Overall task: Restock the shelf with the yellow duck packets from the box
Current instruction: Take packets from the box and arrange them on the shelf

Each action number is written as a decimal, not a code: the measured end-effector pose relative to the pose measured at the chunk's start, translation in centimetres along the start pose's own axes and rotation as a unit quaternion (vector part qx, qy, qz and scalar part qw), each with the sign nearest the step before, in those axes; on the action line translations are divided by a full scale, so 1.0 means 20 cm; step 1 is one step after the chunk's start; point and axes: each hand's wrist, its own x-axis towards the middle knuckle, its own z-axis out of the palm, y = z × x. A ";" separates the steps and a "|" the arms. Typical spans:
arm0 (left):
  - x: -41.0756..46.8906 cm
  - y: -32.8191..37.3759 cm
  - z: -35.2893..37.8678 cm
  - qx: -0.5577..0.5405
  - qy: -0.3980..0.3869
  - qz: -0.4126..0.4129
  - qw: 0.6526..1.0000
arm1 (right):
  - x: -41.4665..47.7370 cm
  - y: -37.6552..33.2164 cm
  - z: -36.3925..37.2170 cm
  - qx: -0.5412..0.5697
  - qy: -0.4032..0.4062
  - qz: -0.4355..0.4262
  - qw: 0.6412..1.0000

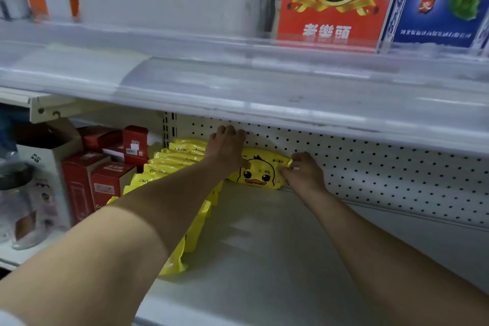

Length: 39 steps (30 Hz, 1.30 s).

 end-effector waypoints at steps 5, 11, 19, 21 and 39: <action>-0.17 -0.04 -0.18 -0.043 0.008 0.006 0.999 | -0.20 -0.10 -0.08 -0.015 0.012 0.003 1.000; -0.55 -0.17 -0.45 -0.074 0.024 0.052 0.996 | -0.57 -0.35 -0.13 -0.020 0.002 -0.022 1.000; -1.14 -0.40 -0.56 -0.083 -0.048 0.031 0.995 | -1.16 -0.59 -0.03 -0.147 -0.064 -0.023 0.987; -1.31 -0.45 -0.52 -0.074 -0.050 0.046 0.995 | -1.35 -0.60 0.03 -0.150 -0.064 -0.033 0.986; -2.62 -0.91 0.63 -0.105 -0.360 -0.071 0.924 | -2.37 0.49 0.81 -0.245 -0.391 0.165 0.872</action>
